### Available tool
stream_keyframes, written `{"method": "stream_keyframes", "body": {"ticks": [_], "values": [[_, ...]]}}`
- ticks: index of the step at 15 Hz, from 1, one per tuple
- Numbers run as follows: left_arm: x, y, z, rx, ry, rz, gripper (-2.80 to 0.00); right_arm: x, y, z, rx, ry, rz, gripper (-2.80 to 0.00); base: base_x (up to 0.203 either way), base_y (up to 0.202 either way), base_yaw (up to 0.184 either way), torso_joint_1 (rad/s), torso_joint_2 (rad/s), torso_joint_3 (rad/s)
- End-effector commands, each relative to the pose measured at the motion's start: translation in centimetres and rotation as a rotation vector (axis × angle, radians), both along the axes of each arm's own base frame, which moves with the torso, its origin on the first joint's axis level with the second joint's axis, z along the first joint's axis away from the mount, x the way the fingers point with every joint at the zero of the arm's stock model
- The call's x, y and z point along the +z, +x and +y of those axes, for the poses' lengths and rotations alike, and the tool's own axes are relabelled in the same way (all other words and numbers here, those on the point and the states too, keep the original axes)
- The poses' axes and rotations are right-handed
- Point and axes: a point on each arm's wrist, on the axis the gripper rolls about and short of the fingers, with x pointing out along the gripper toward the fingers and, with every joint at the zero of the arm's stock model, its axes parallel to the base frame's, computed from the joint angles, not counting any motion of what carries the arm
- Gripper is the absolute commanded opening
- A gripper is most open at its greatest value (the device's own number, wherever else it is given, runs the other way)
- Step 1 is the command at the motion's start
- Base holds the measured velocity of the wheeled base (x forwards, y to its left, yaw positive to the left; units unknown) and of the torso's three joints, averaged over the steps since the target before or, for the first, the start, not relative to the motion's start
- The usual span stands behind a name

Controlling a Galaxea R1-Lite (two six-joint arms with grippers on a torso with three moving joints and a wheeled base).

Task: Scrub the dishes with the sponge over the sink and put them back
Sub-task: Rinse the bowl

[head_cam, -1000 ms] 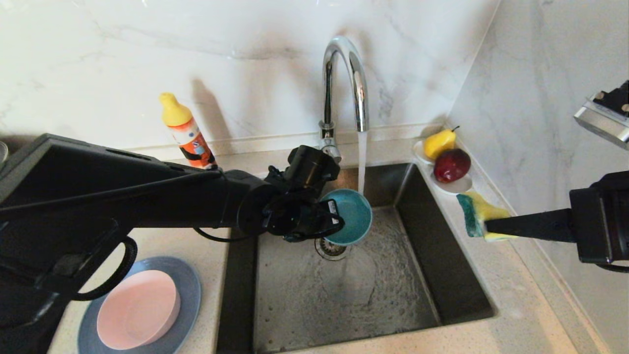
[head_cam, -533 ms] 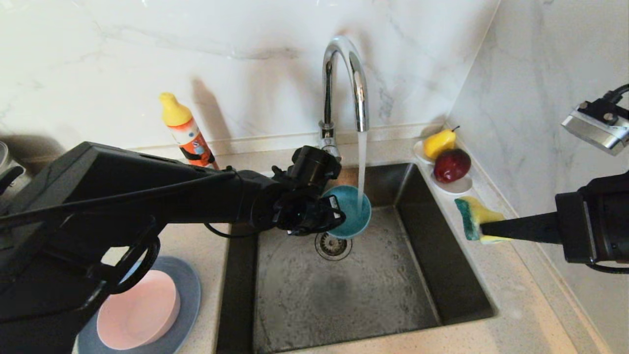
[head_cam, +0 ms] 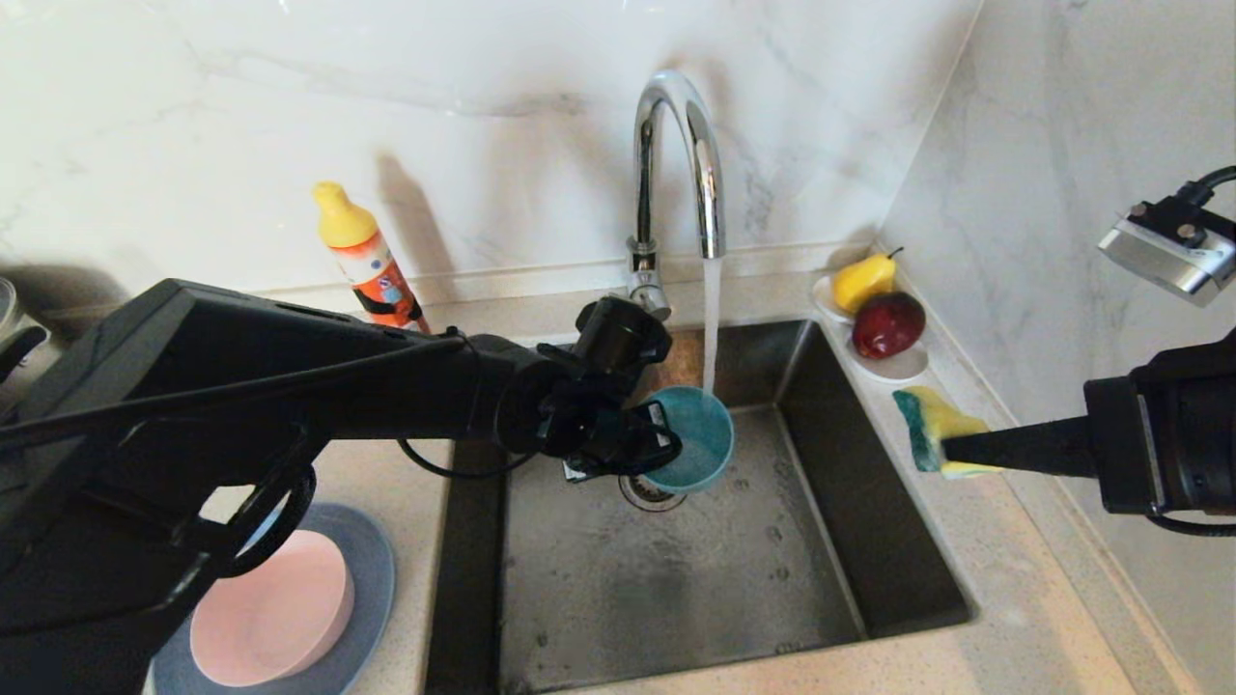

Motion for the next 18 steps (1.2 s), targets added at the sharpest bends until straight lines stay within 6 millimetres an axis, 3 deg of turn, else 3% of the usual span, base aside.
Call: {"method": "stream_keyframes", "body": {"ticks": [1, 5, 8, 13, 18], "values": [[0.5, -0.5, 0.0, 0.002, -0.009, -0.001, -2.8, 0.0, -0.2, -0.1, 0.0, 0.001, 0.004, -2.8, 0.0, 0.0, 0.0, 0.0, 0.0, 0.0], [0.6, -1.1, 0.5, 0.014, 0.01, -0.004, -2.8, 0.0, -0.3, -0.2, -0.003, 0.002, 0.001, -2.8, 0.0, 0.0, 0.0, 0.0, 0.0, 0.0], [3.4, -1.8, 2.6, 0.062, 0.0, -0.087, -2.8, -0.7, -0.5, -0.3, -0.002, -0.008, 0.019, -2.8, 0.0, 0.0, 0.0, 0.0, 0.0, 0.0], [9.2, -4.1, 6.3, 0.083, -0.076, -0.422, -2.8, -0.6, -0.1, 0.1, 0.038, 0.013, 0.028, -2.8, 0.0, 0.0, 0.0, 0.0, 0.0, 0.0], [10.7, -6.8, 8.3, 0.043, -0.032, -0.799, -2.8, -1.0, -0.5, -0.5, 0.029, 0.017, 0.034, -2.8, 0.0, 0.0, 0.0, 0.0, 0.0, 0.0]]}}
